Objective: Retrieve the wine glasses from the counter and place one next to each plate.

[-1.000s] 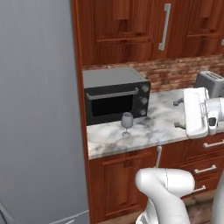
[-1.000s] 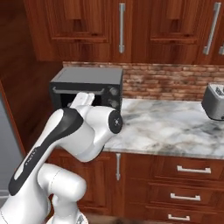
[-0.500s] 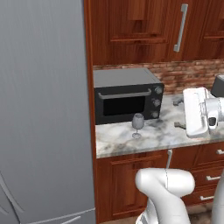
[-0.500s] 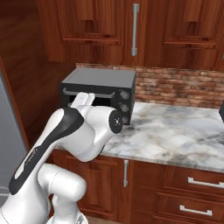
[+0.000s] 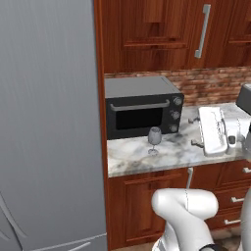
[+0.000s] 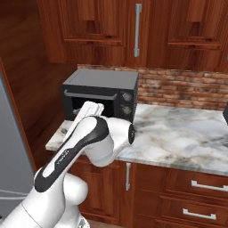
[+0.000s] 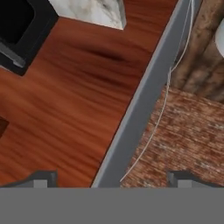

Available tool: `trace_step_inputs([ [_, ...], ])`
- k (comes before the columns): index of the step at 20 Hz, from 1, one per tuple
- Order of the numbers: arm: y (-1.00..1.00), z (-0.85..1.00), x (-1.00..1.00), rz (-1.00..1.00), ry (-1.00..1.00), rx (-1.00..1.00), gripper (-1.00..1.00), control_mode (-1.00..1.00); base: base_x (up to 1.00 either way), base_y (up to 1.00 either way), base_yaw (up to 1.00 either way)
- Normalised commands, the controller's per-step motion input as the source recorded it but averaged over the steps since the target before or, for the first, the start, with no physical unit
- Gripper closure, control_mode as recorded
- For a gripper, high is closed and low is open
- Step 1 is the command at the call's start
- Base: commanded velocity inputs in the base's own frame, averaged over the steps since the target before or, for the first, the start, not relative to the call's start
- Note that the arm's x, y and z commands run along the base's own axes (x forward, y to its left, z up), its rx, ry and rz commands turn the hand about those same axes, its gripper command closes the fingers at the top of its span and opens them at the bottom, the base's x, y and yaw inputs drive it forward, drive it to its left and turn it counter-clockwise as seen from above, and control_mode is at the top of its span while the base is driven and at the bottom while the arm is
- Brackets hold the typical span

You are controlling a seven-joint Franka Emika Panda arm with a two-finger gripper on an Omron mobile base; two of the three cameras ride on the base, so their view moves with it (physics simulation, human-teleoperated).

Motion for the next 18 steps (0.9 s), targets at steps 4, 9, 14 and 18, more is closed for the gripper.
trace_step_inputs([
  [4,-0.09,-0.29,0.69,0.00,0.21,0.00,-1.00,-1.00,0.00,0.00,0.00],
  [9,-0.40,-0.32,0.58,0.00,0.13,0.02,-1.00,-1.00,0.00,0.00,0.00],
  [14,-0.52,-0.45,0.54,0.05,0.10,0.03,-1.00,-1.00,0.00,0.00,0.00],
  [18,-0.37,-0.52,0.51,0.07,0.07,0.03,-1.00,-1.00,0.00,0.00,0.00],
])
